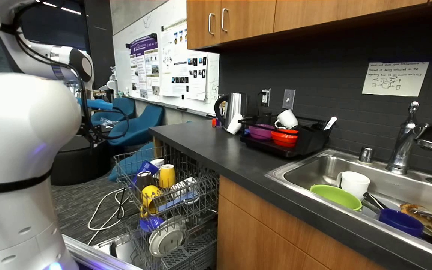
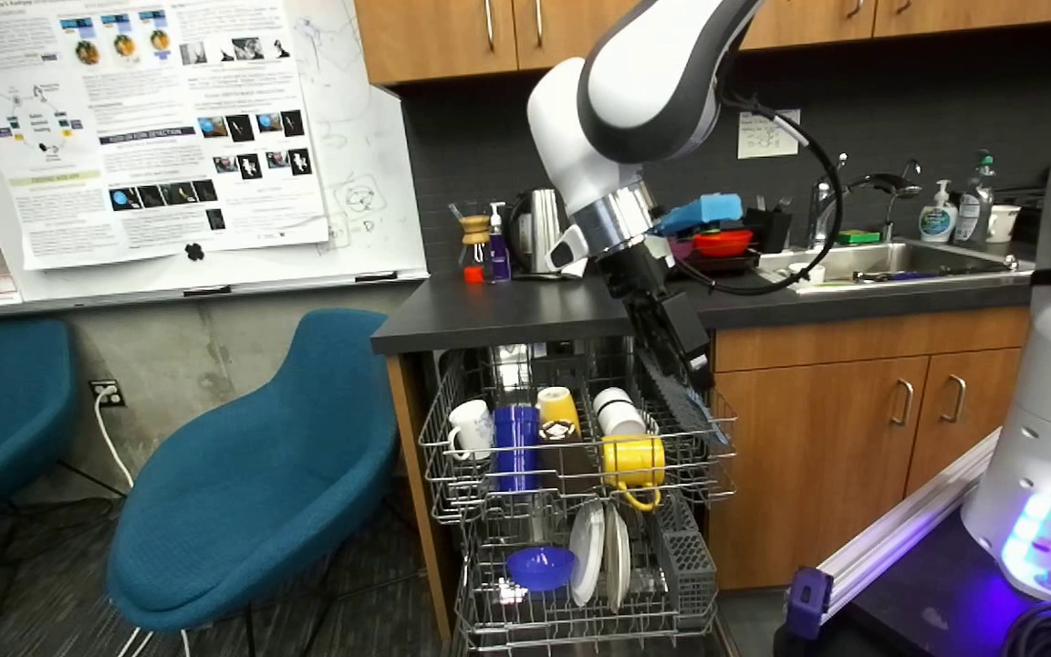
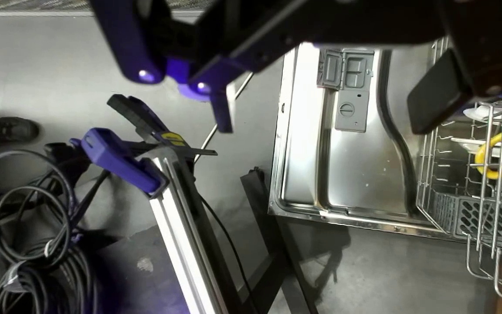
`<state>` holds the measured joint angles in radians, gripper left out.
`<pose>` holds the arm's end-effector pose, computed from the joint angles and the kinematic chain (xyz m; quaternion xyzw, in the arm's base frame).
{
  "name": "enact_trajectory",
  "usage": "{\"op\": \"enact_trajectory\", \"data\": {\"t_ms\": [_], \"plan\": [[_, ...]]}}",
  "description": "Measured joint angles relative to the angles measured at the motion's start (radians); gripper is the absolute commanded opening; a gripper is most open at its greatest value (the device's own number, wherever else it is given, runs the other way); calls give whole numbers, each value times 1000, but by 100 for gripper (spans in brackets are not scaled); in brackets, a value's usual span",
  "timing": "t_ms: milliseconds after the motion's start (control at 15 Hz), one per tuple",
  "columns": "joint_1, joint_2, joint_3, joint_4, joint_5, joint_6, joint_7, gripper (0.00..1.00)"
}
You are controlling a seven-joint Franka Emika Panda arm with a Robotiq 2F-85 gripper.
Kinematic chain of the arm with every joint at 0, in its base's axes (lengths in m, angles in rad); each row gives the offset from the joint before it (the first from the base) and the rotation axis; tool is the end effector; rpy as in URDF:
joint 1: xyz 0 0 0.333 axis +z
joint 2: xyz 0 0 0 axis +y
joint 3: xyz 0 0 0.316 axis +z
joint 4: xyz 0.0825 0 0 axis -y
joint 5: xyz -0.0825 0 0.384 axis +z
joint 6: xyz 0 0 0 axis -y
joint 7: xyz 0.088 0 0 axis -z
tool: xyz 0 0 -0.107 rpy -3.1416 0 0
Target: Push the top rack in the dishwasher backwards.
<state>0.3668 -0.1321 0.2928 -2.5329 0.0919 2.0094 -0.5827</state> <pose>0.3148 0.2480 0.2947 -0.8156 -0.5440 0.1970 0.0110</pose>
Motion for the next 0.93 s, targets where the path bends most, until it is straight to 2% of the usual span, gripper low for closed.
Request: {"op": "enact_trajectory", "data": {"t_ms": [333, 933], "plan": [[-1, 8, 2, -44, 4, 141, -3, 100], [-1, 10, 2, -46, 4, 146, -3, 100]]}}
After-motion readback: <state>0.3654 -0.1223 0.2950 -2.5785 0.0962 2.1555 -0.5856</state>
